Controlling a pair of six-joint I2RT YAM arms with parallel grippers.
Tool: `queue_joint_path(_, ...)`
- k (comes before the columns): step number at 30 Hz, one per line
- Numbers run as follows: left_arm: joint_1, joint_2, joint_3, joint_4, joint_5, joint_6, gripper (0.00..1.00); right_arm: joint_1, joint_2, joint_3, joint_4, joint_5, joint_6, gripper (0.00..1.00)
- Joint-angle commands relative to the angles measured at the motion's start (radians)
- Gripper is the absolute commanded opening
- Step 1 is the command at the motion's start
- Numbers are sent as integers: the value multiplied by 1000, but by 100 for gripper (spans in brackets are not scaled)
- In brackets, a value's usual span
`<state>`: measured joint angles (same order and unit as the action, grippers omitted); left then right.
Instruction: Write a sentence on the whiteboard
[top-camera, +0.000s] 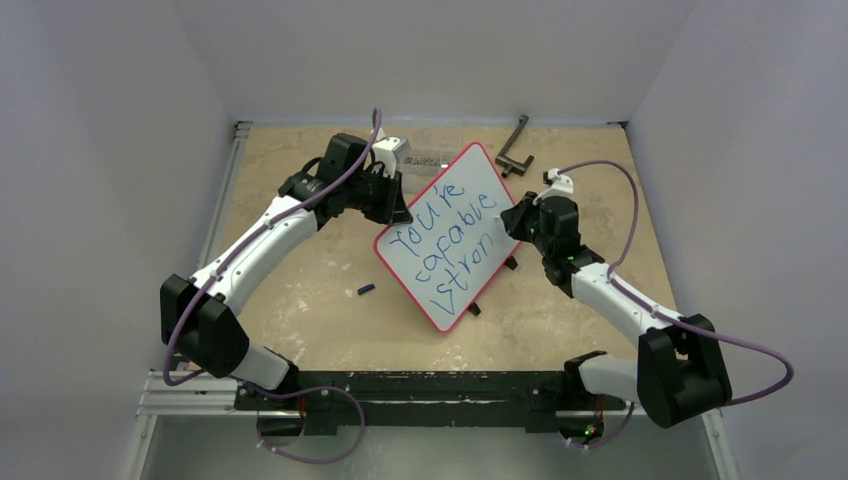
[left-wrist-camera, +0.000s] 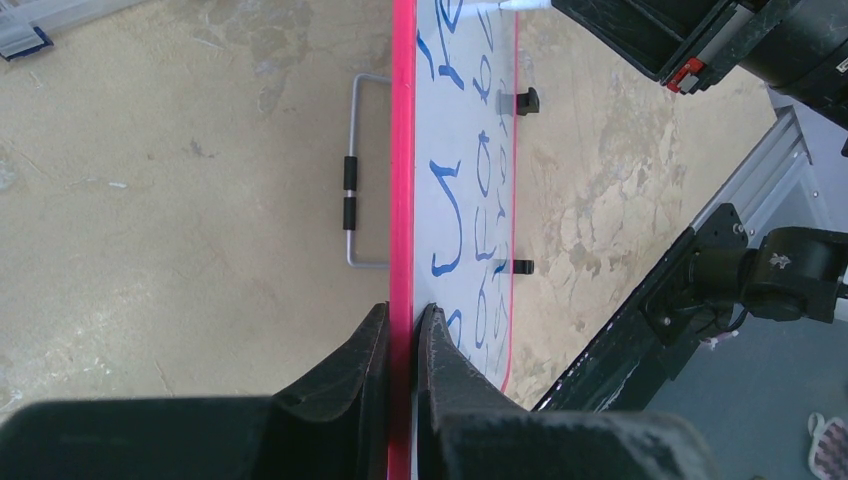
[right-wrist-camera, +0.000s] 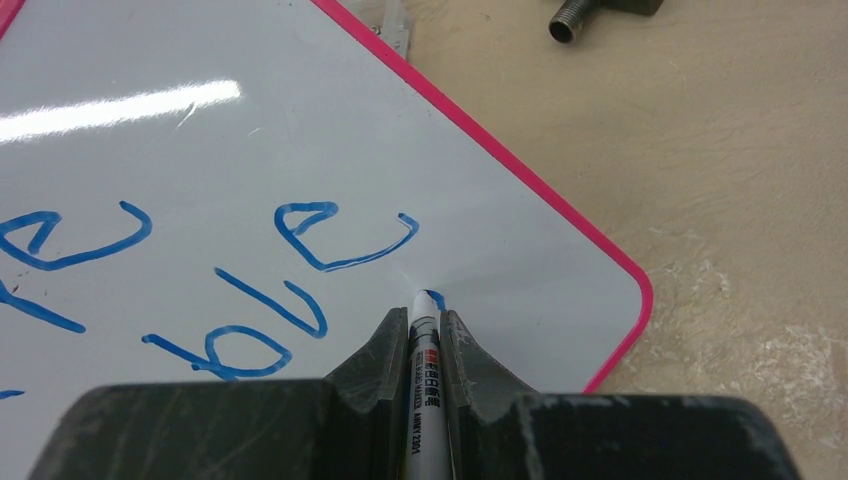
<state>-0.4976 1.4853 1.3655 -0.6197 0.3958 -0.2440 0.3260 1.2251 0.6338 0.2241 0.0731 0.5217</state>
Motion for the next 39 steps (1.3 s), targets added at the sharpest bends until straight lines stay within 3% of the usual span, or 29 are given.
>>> queue_joint_path(1,10,-20,1,-22,-111,74,0,2,-3,23,65,-70,-14,0)
queue_joint_path(18,9,-22,1,-21,-109,70,0,1,-39,-72,41,-151,-34,0)
queue_joint_path(39,9,-24,0,-21,-106,69,0,2,-22,-14,-40,-12,-6,0)
